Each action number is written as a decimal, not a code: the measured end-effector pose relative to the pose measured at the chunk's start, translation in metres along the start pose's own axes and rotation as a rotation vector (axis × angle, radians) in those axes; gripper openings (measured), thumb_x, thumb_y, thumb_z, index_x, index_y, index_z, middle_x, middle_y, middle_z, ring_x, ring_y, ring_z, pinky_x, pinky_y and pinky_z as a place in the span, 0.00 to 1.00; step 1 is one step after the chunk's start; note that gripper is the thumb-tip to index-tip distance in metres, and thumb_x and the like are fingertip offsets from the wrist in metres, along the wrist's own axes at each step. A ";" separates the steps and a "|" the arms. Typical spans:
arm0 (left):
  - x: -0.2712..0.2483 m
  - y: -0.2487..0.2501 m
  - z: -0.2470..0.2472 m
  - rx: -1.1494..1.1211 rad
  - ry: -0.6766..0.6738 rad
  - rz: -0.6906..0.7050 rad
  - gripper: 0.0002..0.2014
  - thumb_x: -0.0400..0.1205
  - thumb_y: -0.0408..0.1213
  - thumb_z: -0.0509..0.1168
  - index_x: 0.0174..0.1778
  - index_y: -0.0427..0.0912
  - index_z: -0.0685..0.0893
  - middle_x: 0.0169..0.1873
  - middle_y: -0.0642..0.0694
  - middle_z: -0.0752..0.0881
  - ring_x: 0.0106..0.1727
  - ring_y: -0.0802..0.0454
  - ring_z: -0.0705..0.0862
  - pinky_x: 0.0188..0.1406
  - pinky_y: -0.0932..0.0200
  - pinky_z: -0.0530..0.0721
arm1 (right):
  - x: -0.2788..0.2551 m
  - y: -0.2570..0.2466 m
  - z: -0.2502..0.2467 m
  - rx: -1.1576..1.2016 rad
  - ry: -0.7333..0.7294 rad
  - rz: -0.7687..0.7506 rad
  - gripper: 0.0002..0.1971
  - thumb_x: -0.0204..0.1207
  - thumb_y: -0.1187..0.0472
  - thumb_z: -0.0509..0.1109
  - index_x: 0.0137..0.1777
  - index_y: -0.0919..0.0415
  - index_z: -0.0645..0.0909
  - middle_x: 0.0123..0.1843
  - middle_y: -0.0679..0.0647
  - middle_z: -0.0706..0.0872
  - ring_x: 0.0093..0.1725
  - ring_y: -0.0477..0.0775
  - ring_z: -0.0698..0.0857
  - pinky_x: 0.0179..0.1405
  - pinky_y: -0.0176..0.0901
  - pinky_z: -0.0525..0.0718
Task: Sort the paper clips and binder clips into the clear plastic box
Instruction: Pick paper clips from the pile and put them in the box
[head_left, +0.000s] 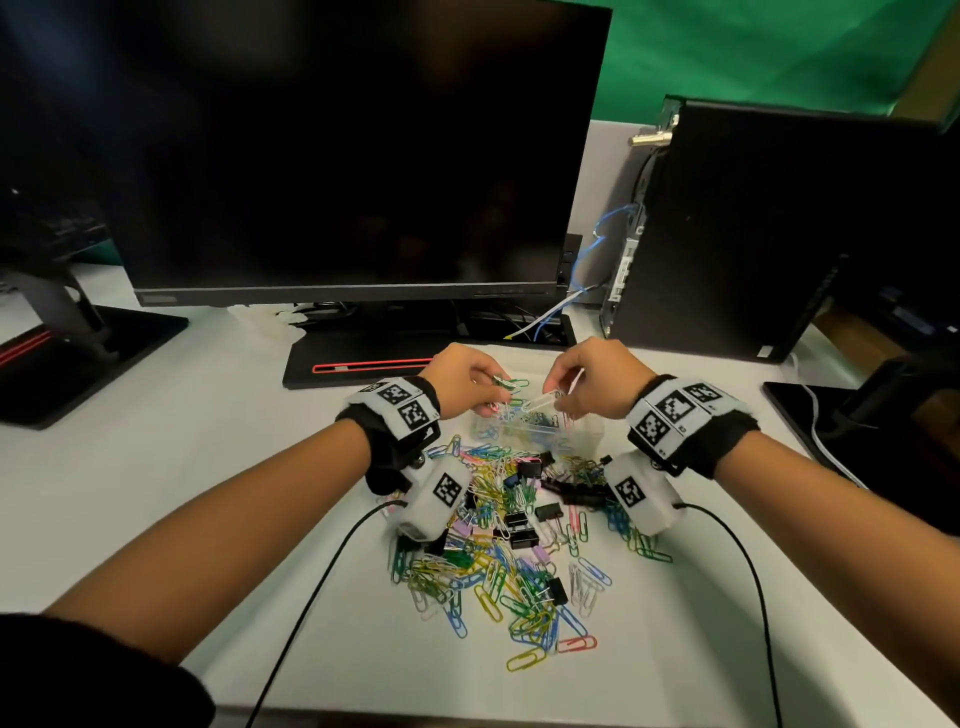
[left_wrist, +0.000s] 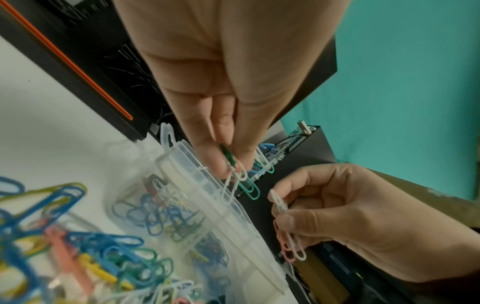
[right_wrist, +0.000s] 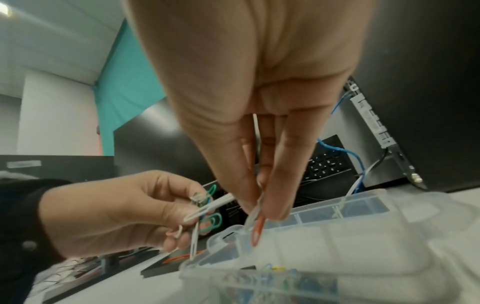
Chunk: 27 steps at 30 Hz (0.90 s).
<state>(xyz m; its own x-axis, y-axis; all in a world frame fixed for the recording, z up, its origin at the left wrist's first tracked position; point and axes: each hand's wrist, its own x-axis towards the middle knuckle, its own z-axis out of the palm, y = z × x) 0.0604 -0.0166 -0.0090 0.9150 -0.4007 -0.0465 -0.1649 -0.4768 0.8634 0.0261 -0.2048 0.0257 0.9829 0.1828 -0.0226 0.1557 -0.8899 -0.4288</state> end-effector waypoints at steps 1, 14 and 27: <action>0.004 -0.001 0.000 -0.006 0.017 -0.014 0.12 0.75 0.29 0.72 0.53 0.31 0.85 0.31 0.46 0.87 0.30 0.56 0.87 0.42 0.60 0.90 | 0.004 0.002 0.001 0.002 0.009 0.019 0.07 0.68 0.70 0.76 0.45 0.60 0.88 0.42 0.58 0.90 0.26 0.43 0.84 0.40 0.39 0.89; 0.032 0.003 -0.008 -0.168 0.155 -0.102 0.10 0.75 0.25 0.71 0.51 0.29 0.85 0.31 0.42 0.85 0.33 0.53 0.85 0.39 0.64 0.89 | 0.031 0.000 0.017 -0.209 -0.125 0.011 0.13 0.72 0.69 0.68 0.53 0.57 0.88 0.53 0.55 0.89 0.52 0.53 0.85 0.49 0.37 0.78; 0.015 -0.019 -0.040 -0.147 0.203 -0.157 0.13 0.77 0.23 0.68 0.57 0.26 0.83 0.44 0.33 0.84 0.34 0.51 0.83 0.28 0.72 0.85 | 0.063 -0.023 0.049 -0.338 -0.283 -0.040 0.19 0.77 0.57 0.68 0.68 0.53 0.79 0.65 0.57 0.82 0.64 0.59 0.80 0.59 0.43 0.77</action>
<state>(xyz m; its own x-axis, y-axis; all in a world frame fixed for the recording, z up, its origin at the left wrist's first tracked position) 0.0920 0.0179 -0.0060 0.9825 -0.1591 -0.0964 0.0258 -0.3965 0.9177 0.0794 -0.1527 -0.0102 0.9173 0.2847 -0.2784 0.2623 -0.9581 -0.1155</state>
